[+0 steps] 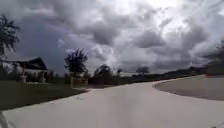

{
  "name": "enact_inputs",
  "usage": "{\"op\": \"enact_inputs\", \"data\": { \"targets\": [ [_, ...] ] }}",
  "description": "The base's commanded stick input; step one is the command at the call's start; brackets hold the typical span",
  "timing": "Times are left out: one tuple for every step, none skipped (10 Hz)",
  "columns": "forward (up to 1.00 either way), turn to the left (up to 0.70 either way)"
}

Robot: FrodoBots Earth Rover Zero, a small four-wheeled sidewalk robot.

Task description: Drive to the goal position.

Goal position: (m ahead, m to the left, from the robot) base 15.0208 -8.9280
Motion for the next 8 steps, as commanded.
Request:
{"op": "enact_inputs", "data": {
  "targets": [
    [0.85,0.00],
    [0.85,0.00],
    [0.85,0.00],
    [0.85,0.00],
    [0.85,0.00],
    [0.85,0.00],
    [0.85,0.00],
    [0.85,0.00]
  ]
}}
